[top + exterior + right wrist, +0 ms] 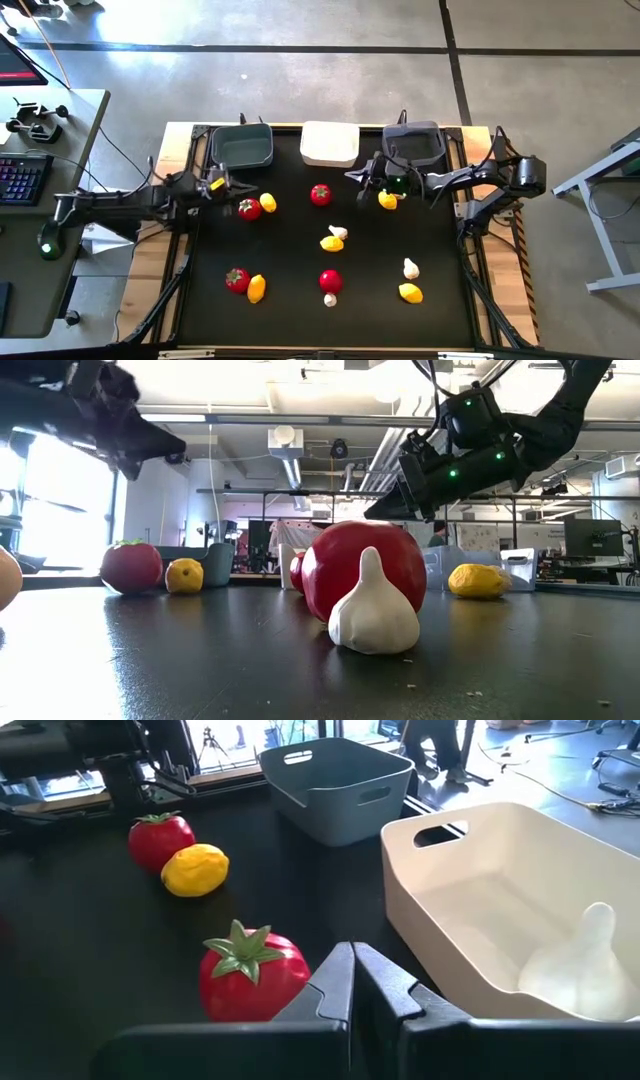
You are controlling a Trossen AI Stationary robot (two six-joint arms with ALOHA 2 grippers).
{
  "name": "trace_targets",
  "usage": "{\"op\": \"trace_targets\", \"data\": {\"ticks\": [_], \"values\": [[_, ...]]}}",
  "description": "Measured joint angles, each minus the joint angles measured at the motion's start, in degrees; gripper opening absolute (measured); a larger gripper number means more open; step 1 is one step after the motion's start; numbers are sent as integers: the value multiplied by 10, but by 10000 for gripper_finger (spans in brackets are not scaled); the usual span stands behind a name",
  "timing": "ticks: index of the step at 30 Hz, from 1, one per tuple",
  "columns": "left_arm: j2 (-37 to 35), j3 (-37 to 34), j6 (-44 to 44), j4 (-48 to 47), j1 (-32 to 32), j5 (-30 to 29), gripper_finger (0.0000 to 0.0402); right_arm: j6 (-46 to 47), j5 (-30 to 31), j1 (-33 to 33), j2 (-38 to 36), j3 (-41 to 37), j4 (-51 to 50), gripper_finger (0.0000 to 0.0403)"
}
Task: Sort produce into baskets
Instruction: Put the top left red tomato into the gray bin
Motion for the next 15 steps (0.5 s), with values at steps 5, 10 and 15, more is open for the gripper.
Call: {"op": "trace_targets", "data": {"ticks": [5, 10, 15], "values": [[98, 75, 2, -51, -13, 48, 0, -1, 0, 0, 0, 0, 0, 0], [181, 160, -11, -136, -31, 64, 0, -6, 0, 0, 0, 0, 0, 0], [244, 249, -9, -252, -43, 61, 12, -6, -5, 0, 0, 0, -1, 0]]}}
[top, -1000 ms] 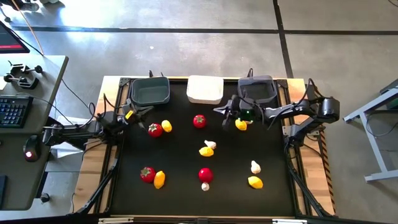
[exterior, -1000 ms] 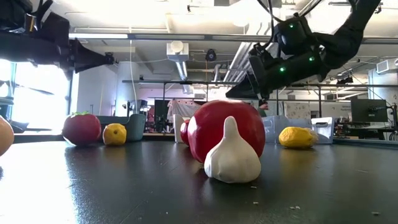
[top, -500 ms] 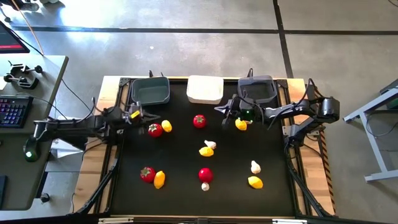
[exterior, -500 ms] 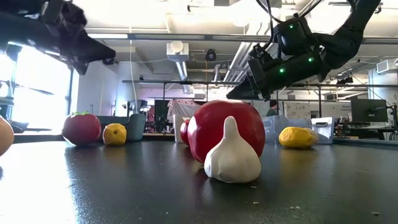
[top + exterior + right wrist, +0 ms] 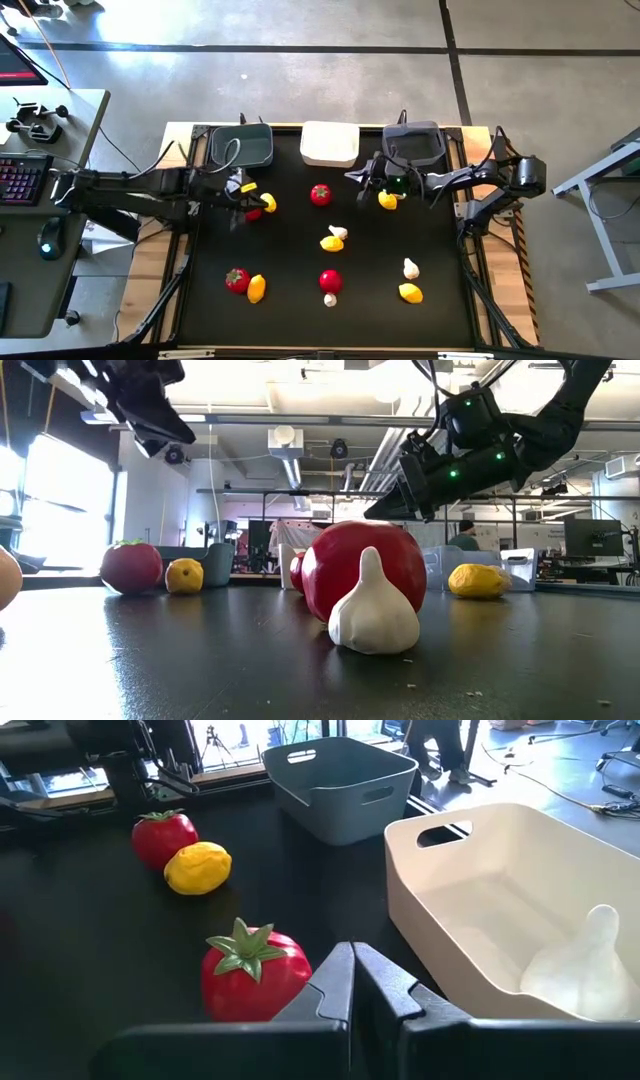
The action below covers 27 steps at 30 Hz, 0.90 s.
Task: Sort produce into baskets
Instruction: Put the top left red tomato into the gray bin
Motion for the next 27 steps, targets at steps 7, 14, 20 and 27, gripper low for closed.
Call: {"op": "trace_targets", "data": {"ticks": [7, 14, 20, 27], "values": [[68, 96, -3, -185, -2, -14, 72, 5, -1, 0, 0, 0, -4, 0], [123, 116, -52, -275, -1, -43, 175, -4, -1, 0, 0, 0, -6, 0], [175, 116, -98, -330, -1, -24, 271, -10, -1, 0, 0, 0, -6, 0], [234, 116, -80, -346, -1, -28, 309, -13, -2, 0, 0, 0, -9, 0]]}}
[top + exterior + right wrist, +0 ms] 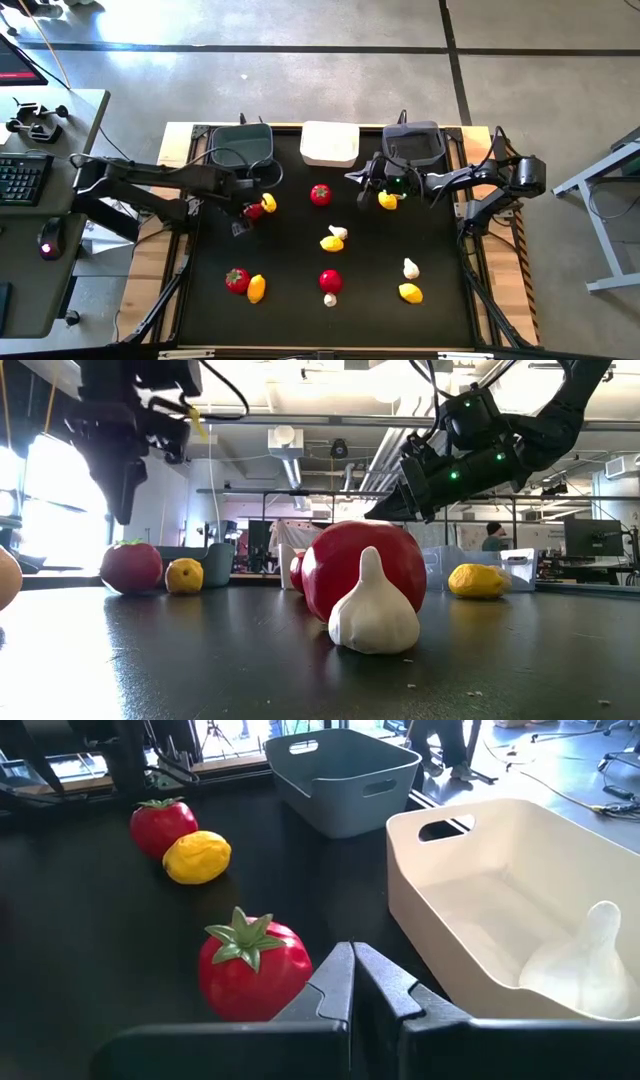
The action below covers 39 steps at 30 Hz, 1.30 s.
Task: Sort produce into baskets
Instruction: Put the top left red tomato into the gray bin
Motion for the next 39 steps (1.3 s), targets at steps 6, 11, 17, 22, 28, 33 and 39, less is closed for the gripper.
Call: {"op": "trace_targets", "data": {"ticks": [6, 11, 17, 22, 28, 33, 39], "values": [[59, 0, 71, -1, 28, -8, 310, -4, 0, 0, 0, 0, -4, 0], [101, 0, 116, 12, 59, -10, 310, -8, 0, 0, 0, 0, -6, 0], [143, 0, 156, 29, 79, 4, 310, -8, 0, 0, 0, 0, -13, 0], [172, 0, 168, 31, 87, 5, 310, -8, 0, 0, 0, 0, -18, 0], [185, 0, 183, 26, 86, 5, 300, -8, 0, 0, 1, 0, -21, 0], [181, 0, 198, 6, 86, 5, 263, -8, 0, 0, 1, 0, -21, 0], [172, 0, 211, -7, 97, 5, 241, -8, 0, 0, 1, 0, -21, 0]]}}
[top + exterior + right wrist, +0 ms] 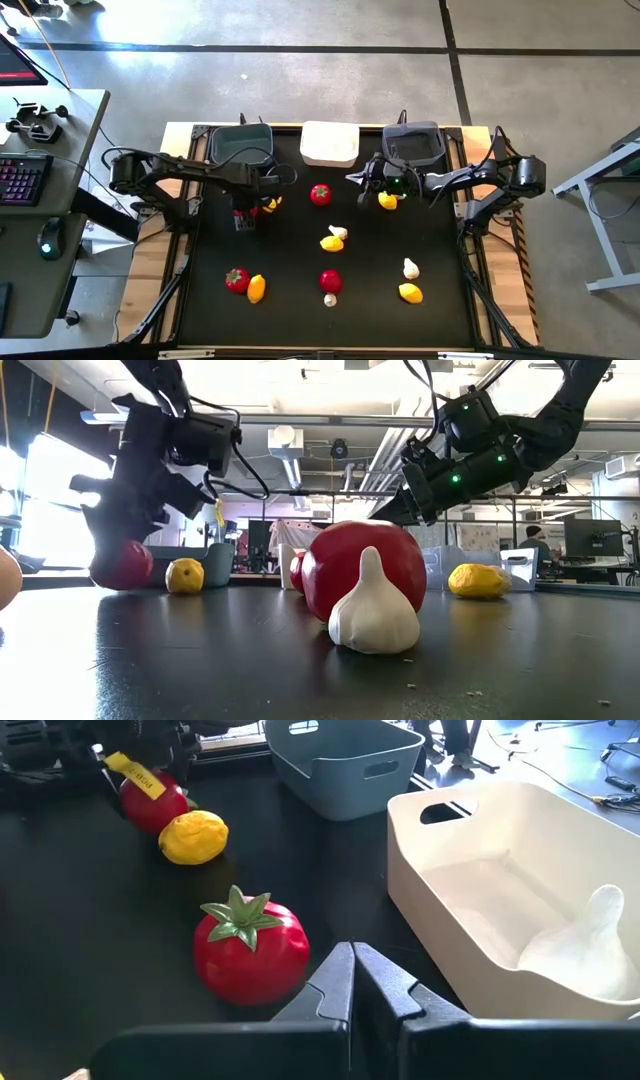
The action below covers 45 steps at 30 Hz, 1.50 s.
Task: Sort produce into baskets
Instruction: Put the top left red tomato into the gray bin
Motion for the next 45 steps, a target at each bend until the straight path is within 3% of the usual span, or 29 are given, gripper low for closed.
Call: {"op": "trace_targets", "data": {"ticks": [7, 16, 27, 33, 45], "values": [[-34, 42, 62, -38, 57, -3, 239, 0, 0, 0, 0, 0, -2, 0], [-54, 121, 96, -74, 223, -34, 238, 0, 0, 0, 0, 0, -4, 0], [-6, 140, 21, -40, 409, -52, 237, 0, 0, 0, 0, 0, -6, 0], [40, 140, 4, 24, 443, -51, 237, -1, 0, 0, 0, 0, -15, 0], [101, 140, 11, 22, 463, -51, 253, 0, 0, 0, 0, 0, -29, 0]]}}
